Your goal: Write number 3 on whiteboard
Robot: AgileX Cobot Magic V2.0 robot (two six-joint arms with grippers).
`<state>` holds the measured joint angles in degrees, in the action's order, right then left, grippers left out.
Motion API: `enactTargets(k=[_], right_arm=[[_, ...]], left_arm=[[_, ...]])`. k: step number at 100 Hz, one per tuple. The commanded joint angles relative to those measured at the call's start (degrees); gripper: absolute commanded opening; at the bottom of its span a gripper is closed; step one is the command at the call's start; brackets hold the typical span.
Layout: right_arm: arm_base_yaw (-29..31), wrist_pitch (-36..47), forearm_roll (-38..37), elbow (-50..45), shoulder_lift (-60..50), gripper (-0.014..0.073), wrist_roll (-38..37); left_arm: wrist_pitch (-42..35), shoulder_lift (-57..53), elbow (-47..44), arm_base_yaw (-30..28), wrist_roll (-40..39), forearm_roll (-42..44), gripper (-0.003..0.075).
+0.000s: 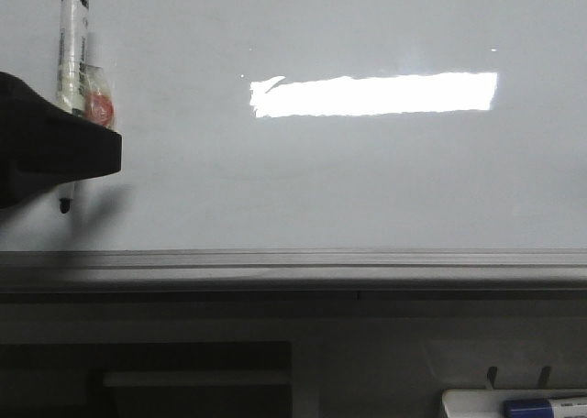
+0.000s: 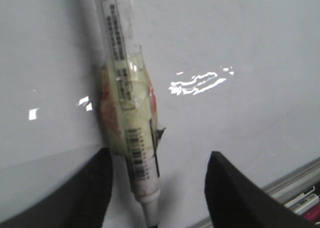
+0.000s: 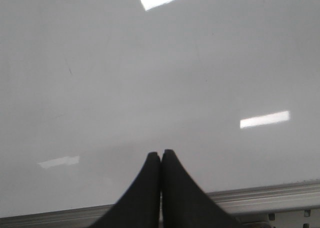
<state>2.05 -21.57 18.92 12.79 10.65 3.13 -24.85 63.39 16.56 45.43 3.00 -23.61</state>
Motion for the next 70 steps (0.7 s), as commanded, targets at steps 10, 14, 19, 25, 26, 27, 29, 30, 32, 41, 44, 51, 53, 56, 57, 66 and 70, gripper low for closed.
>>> enactTargets(k=[10, 14, 19, 25, 26, 27, 29, 30, 32, 41, 44, 51, 53, 56, 57, 66, 70], right_arm=[[0.38, 3.83, 0.75, 1.78, 1.15, -0.0046, 0.21], [0.38, 3.59, 0.88, 1.93, 1.15, -0.0046, 0.21], [0.28, 3.16, 1.01, 2.17, 1.15, -0.0046, 0.21], [-0.30, 1.72, 1.23, 3.03, 1.38, -0.0046, 0.73], [-0.40, 1.26, 1.23, 3.27, 1.38, -0.0046, 1.01], [-0.67, 1.08, 1.41, 3.42, 1.51, -0.0046, 1.38], [-0.96, 0.35, 1.69, 3.92, 1.62, -0.0046, 2.62], [-1.27, 0.07, 1.92, 4.08, 1.78, -0.0046, 3.54], [-1.81, -0.54, 2.61, 4.58, 1.99, -0.0046, 5.17], [-5.05, -3.53, 6.81, 6.90, 3.85, -0.0046, 13.27], [-6.49, -4.25, 8.10, 7.52, 4.56, -0.0046, 16.36], [-11.10, -4.51, 10.34, 8.48, 6.49, -0.0046, 18.20], [-12.68, -4.66, 10.35, 8.77, 7.13, -0.0044, 18.20], [-14.85, -4.80, 10.35, 9.02, 8.00, -0.0035, 18.46], [-15.40, -4.78, 10.35, 9.12, 8.23, -0.0032, 18.56], [-22.27, -5.78, 10.49, 9.80, 11.53, 0.0058, 22.99], [-25.23, -5.81, 10.58, 10.24, 13.09, 0.0137, 24.12]], left_arm=[[-4.14, 2.38, 2.26, 0.31, -0.55, -0.72, -0.0020], [-4.13, 2.39, 2.26, 0.57, -0.55, -0.72, -0.0021], [-3.87, 2.39, 2.26, 0.57, -0.44, -0.57, -0.0021], [-3.49, 2.39, 2.26, 0.57, -0.44, 0.61, -0.0021], [-3.49, 2.39, 2.26, 0.57, -0.44, 0.85, -0.0021], [-3.49, 2.39, 2.26, 0.57, -0.44, 1.82, -0.0021], [-3.36, 2.39, 2.26, 0.57, -0.44, 2.63, -0.0021], [-3.35, 2.39, 2.26, 0.57, -0.44, 3.11, -0.0021], [-3.35, 2.39, 2.26, 0.57, -0.44, 5.11, -0.0021], [-2.42, 2.14, 2.26, 0.57, -0.44, 12.65, -0.0021], [-1.93, 1.99, 2.26, 0.57, -0.44, 14.54, -0.0020], [-0.61, 1.36, 2.26, 0.57, -0.44, 18.59, -0.0020], [-0.23, 1.18, 2.26, 0.57, -0.44, 19.50, -0.0020], [0.28, 0.83, 2.26, 0.57, -0.44, 20.73, -0.0020], [0.65, 0.72, 2.26, 0.57, -0.44, 21.48, -0.0020], [1.71, -0.48, 2.26, 0.57, -0.44, 29.56, -0.0020], [2.02, -1.21, 2.26, 0.57, -0.44, 33.86, -0.0020]])
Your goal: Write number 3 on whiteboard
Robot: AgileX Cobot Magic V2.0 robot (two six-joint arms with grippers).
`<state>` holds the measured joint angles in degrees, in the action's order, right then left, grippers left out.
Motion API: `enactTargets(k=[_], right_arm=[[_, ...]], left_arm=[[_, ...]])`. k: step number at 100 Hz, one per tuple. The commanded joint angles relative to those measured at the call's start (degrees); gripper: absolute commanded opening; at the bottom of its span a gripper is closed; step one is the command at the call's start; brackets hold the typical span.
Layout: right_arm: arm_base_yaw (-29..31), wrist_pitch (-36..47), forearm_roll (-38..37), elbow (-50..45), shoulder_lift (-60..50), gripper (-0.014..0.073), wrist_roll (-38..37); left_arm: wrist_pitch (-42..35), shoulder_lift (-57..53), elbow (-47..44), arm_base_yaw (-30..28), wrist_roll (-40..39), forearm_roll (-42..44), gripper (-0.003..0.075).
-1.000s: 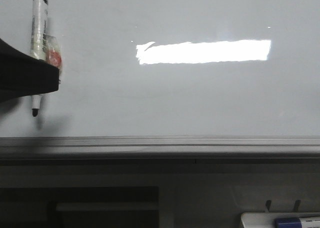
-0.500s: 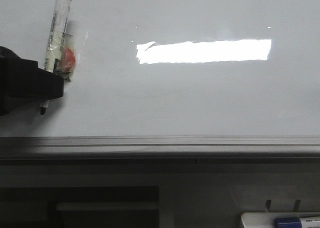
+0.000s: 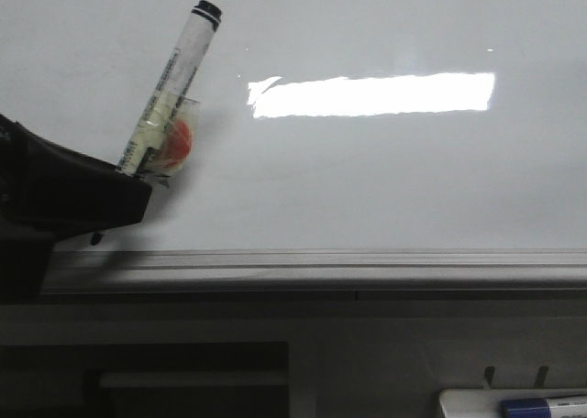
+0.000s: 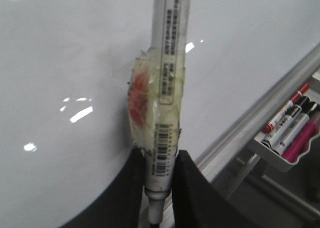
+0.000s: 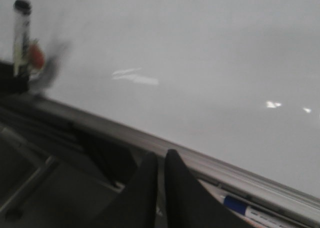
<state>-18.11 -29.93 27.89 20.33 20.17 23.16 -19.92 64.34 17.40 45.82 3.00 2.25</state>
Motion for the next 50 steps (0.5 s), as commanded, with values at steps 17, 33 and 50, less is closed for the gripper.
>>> enactTargets(k=[17, 33, 50], right_arm=[[-15.28, 3.85, 1.62, 6.39, 10.36, 0.0452, 8.78], [-22.69, 7.35, 1.62, 11.34, 17.59, 0.0450, 15.54], [-27.43, 9.48, 1.18, 16.17, 25.58, 0.0450, 17.76]], left_arm=[[-1.69, -4.63, 1.42, 0.18, -0.44, 26.88, -0.0020], [-6.02, -4.81, 1.42, 0.18, -0.44, 36.44, -0.0020], [-5.93, -4.81, 1.42, 0.18, -0.44, 37.93, -0.0020]])
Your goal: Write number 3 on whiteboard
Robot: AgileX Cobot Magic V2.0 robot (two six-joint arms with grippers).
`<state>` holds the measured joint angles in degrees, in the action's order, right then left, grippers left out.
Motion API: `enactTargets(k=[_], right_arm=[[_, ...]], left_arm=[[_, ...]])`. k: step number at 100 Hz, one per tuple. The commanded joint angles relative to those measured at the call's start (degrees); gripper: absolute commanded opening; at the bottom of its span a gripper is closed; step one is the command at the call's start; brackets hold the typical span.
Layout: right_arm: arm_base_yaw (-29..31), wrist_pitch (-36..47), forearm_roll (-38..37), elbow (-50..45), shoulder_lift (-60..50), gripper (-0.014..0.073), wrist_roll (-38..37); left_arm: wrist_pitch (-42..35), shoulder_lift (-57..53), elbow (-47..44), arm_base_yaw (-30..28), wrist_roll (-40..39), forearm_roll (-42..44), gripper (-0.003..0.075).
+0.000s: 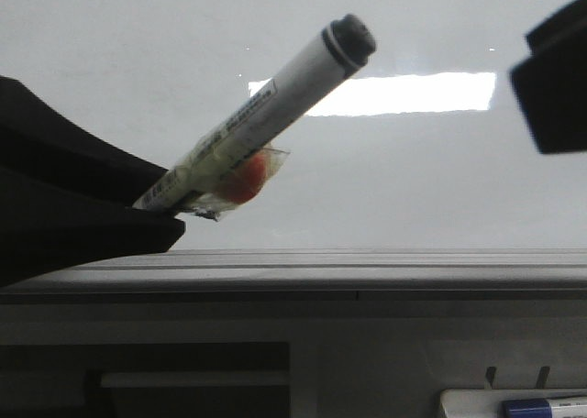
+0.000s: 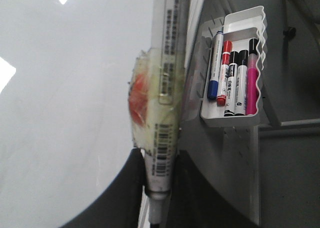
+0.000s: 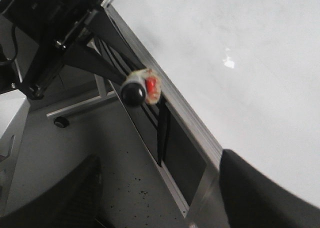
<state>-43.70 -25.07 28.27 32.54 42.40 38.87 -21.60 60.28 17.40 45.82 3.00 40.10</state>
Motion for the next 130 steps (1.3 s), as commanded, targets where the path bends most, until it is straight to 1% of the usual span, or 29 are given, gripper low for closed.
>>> enactTargets(k=[1, 24, 36, 47, 52, 59, 64, 66, 71, 77, 90, 94, 99, 104, 108, 109, 111, 113, 119, 123, 126, 130], right_arm=[[-2.15, 4.59, 0.80, 4.12, 4.01, 0.0450, 2.05], [-7.10, 9.21, -0.71, 8.32, 14.52, 0.0450, 2.52], [-9.76, 9.88, -2.05, 10.05, 17.97, 0.0450, 2.52], [-10.30, 11.20, -3.98, 10.57, 19.39, 0.0440, 2.52], [-10.30, 11.20, -4.74, 10.57, 19.55, 0.0398, 2.52], [-10.30, 10.97, -5.41, 10.57, 19.66, 0.0290, 2.52], [-10.30, 11.20, -5.41, 10.57, 19.66, 0.0183, 2.52], [-10.30, 11.42, -5.41, 10.57, 19.66, 0.0155, 2.52], [-10.30, 11.83, -5.41, 10.57, 19.66, 0.0039, 2.52], [-10.30, 12.09, -5.41, 10.57, 19.66, -0.0070, 2.52], [-10.30, 12.09, -5.41, 10.57, 19.66, -0.0061, 2.52], [-10.30, 12.23, -5.41, 10.57, 19.66, -0.0061, 2.52], [-10.30, 12.36, -5.41, 10.57, 19.66, -0.0061, 2.52], [-10.30, 12.36, -5.41, 10.57, 19.66, -0.0061, 2.52], [-10.30, 12.50, -5.41, 10.57, 19.66, -0.0061, 2.52], [-10.30, 12.76, -5.27, 10.57, 19.54, -0.0061, 2.52], [-10.30, 12.89, -5.02, 10.57, 19.53, -0.0061, 2.52], [-10.30, 13.26, -4.89, 10.57, 19.53, -0.0061, 2.52], [-10.19, 14.43, -3.97, 10.57, 19.42, -0.0061, 2.41], [-10.19, 15.19, -4.02, 10.57, 19.44, -0.0061, 2.41], [-10.19, 15.79, -4.02, 10.57, 19.44, -0.0061, 2.41], [-10.19, 16.71, -4.02, 10.57, 19.44, -0.0061, 2.41]], left_arm=[[-4.25, -0.75, 1.42, 0.18, -0.44, 0.08, -0.0020], [-3.40, -0.65, 1.42, 0.18, -0.44, 0.08, -0.0020], [-2.17, -0.65, 1.42, 0.18, -0.44, 0.08, -0.0020], [-2.04, -0.65, 1.42, 0.18, -0.44, 0.08, -0.0020], [-2.04, -0.65, 1.42, 0.18, -0.44, 0.08, -0.0020], [-2.04, -0.65, 1.42, 0.18, -0.44, 0.08, -0.0020], [-2.04, -0.65, 1.42, 0.18, -0.44, 0.08, -0.0020], [-2.04, -0.65, 1.42, 0.18, -0.44, 0.08, -0.0020], [-2.04, -0.65, 1.42, 0.18, -0.44, 0.08, -0.0020], [-2.04, -0.65, 1.42, 0.18, -0.44, 0.08, -0.0020], [-2.04, -0.65, 1.42, 0.18, -0.44, 0.08, -0.0020], [-2.04, -0.65, 1.42, 0.18, -0.44, 0.08, -0.0009], [-2.28, -0.65, 1.42, 0.18, -0.44, 0.08, 0.0033], [-2.54, -0.65, 1.42, 0.18, -0.44, 0.08, 0.0111], [-2.65, -0.65, 1.42, 0.18, -0.44, 0.08, 0.0202], [-2.65, -0.65, 1.42, 0.18, -0.44, 0.08, 0.0236], [-2.65, -0.65, 1.42, 0.18, -0.44, -0.02, 0.0272], [-2.65, -0.65, 1.42, 0.18, -0.44, -0.12, 0.0343], [-2.43, -0.96, 1.42, 0.18, -0.44, -0.55, 0.0461], [-2.21, -1.72, 1.42, 0.18, -0.57, -1.75, 0.0510], [-1.85, -2.65, 1.42, 0.18, -0.57, -3.21, 0.0525], [-1.43, -3.78, 1.42, 0.18, -0.57, -4.33, 0.0524]])
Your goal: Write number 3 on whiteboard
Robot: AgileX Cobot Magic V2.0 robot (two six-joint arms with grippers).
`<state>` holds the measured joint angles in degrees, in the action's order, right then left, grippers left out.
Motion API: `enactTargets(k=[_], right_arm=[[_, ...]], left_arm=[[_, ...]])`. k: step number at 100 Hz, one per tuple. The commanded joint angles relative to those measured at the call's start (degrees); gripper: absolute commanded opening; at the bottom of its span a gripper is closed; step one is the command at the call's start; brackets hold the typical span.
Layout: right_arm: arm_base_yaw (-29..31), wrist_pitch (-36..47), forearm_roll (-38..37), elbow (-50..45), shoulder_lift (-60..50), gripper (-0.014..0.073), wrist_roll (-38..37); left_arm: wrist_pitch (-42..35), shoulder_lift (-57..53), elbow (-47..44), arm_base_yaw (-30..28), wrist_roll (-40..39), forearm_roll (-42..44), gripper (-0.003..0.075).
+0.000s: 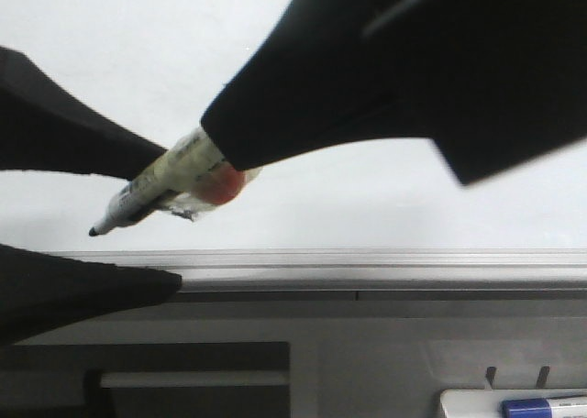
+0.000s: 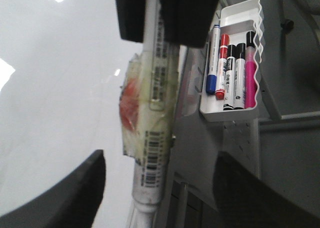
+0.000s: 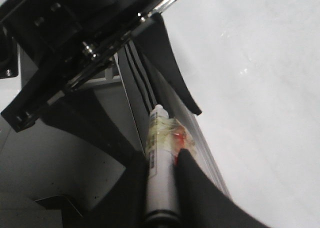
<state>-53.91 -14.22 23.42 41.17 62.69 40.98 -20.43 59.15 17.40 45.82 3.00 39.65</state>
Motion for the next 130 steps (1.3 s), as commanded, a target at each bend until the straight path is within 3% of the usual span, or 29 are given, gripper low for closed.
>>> enactTargets(k=[1, 45, 73, 93, 100, 122, 130], right_arm=[[0.02, 5.99, 0.83, 1.93, -0.84, -0.0061, 0.30], [8.22, 9.55, 6.58, 3.89, -1.61, -0.0061, -0.49], [13.78, 2.35, 5.18, 11.59, 1.09, -0.0060, -0.49], [14.79, 1.13, 3.24, 14.57, 3.96, -0.0060, -0.49], [14.79, 0.67, 2.40, 15.30, 5.06, -0.0060, -0.49], [15.50, 0.71, 0.91, 16.98, 6.01, -0.0058, -0.49], [17.32, -0.54, 0.44, 17.77, 6.01, -0.0057, -0.49]], left_arm=[[-2.58, -3.25, 1.42, 0.18, -0.57, -4.16, 0.0524], [12.76, -26.17, 1.42, 0.18, -0.57, -8.72, 0.0510], [13.51, -27.37, 1.42, 0.18, -0.57, -9.11, 0.0418], [13.89, -27.37, 1.42, 0.18, -0.57, -11.87, 0.0410], [13.89, -27.37, 1.42, 0.18, -0.57, -12.15, 0.0352], [13.89, -27.37, 1.42, 0.18, -0.57, -12.15, -0.0012], [13.89, -27.37, 1.42, 0.18, -0.57, -12.15, -0.0020]])
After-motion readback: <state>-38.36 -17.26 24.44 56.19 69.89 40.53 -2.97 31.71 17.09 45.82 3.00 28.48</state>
